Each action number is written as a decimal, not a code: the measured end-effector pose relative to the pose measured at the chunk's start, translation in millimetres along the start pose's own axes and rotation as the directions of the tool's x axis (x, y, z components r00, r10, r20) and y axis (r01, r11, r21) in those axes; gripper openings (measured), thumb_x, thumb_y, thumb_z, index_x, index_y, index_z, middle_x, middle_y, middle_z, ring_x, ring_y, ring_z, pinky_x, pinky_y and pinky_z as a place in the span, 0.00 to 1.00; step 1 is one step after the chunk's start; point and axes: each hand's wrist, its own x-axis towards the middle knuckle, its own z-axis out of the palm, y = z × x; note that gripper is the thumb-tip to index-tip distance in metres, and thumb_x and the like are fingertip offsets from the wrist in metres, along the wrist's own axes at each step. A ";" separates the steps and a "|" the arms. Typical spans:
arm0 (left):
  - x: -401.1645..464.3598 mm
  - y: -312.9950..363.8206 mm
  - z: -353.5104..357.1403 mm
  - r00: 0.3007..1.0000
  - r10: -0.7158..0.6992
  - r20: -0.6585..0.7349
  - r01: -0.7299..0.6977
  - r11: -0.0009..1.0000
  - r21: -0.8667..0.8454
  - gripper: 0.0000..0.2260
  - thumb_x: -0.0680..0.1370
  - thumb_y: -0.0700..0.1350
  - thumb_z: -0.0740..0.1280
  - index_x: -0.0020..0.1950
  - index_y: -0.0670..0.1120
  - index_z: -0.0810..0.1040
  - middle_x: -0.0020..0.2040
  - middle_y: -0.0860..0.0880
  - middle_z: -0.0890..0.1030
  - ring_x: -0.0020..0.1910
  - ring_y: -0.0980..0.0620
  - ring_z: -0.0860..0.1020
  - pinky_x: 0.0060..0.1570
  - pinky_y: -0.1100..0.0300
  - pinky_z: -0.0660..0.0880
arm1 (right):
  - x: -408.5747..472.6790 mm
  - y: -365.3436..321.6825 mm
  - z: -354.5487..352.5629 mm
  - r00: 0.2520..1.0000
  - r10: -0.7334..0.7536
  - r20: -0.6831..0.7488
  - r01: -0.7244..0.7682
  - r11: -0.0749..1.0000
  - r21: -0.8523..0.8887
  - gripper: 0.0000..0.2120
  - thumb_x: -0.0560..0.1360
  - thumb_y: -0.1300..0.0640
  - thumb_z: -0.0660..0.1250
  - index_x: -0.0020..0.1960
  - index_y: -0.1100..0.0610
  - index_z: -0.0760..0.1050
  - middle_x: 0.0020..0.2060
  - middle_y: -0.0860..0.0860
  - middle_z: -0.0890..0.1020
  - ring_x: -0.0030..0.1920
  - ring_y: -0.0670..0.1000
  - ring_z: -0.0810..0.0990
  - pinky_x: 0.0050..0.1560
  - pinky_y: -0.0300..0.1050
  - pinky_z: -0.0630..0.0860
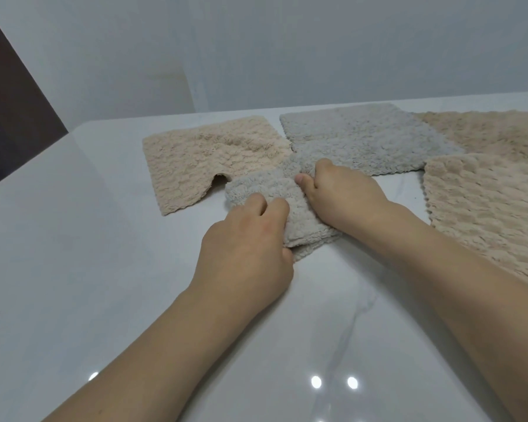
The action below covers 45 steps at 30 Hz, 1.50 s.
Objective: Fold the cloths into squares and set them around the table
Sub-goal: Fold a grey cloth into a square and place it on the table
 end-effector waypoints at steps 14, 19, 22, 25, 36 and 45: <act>3.3 -7.9 -11.9 0.982 0.053 0.184 -0.059 0.998 0.026 0.14 0.71 0.53 0.61 0.54 0.50 0.66 0.50 0.53 0.68 0.51 0.49 0.72 0.51 0.54 0.67 | -3.7 -2.4 6.2 0.998 -0.003 -0.064 0.000 0.998 -0.057 0.18 0.81 0.42 0.52 0.47 0.57 0.62 0.50 0.59 0.80 0.52 0.61 0.77 0.42 0.49 0.63; 5.4 -16.1 -15.9 0.971 -0.067 0.230 0.138 0.941 -0.309 0.18 0.75 0.59 0.50 0.45 0.50 0.74 0.47 0.54 0.75 0.47 0.51 0.74 0.51 0.53 0.69 | -4.8 0.4 6.9 0.997 -0.025 -0.070 0.021 0.998 -0.058 0.18 0.82 0.41 0.51 0.47 0.57 0.62 0.49 0.59 0.80 0.51 0.61 0.78 0.40 0.49 0.63; 14.3 -28.9 -5.2 0.986 -0.086 0.142 0.143 0.873 -0.466 0.20 0.81 0.58 0.54 0.40 0.49 0.76 0.39 0.53 0.79 0.42 0.51 0.77 0.49 0.50 0.74 | -5.7 0.2 6.5 0.996 -0.035 -0.080 0.031 0.998 -0.056 0.18 0.82 0.41 0.50 0.47 0.57 0.62 0.48 0.58 0.80 0.49 0.61 0.78 0.40 0.49 0.63; 15.9 -32.9 3.1 0.987 -0.034 0.158 0.102 0.891 -0.442 0.10 0.80 0.53 0.64 0.41 0.51 0.74 0.36 0.56 0.73 0.36 0.59 0.71 0.42 0.55 0.67 | -5.8 1.3 6.2 0.995 -0.040 -0.089 0.035 0.998 -0.053 0.18 0.82 0.41 0.50 0.47 0.57 0.62 0.49 0.58 0.80 0.50 0.61 0.78 0.40 0.49 0.63; 15.5 -43.4 -8.4 0.887 0.031 0.460 0.175 0.900 -0.399 0.12 0.74 0.61 0.69 0.51 0.61 0.69 0.49 0.63 0.67 0.52 0.49 0.69 0.60 0.54 0.67 | -8.4 0.9 8.0 0.992 -0.033 -0.122 0.027 0.999 -0.045 0.18 0.82 0.41 0.49 0.48 0.56 0.63 0.49 0.59 0.80 0.51 0.61 0.78 0.41 0.49 0.63; 13.7 -42.5 -12.7 0.886 0.066 0.459 0.286 0.701 -0.654 0.23 0.62 0.64 0.77 0.50 0.57 0.75 0.41 0.64 0.73 0.39 0.60 0.72 0.41 0.63 0.68 | -10.2 4.5 6.6 0.992 -0.024 -0.127 0.029 0.999 0.037 0.20 0.82 0.40 0.48 0.46 0.56 0.64 0.45 0.54 0.78 0.48 0.58 0.76 0.42 0.49 0.63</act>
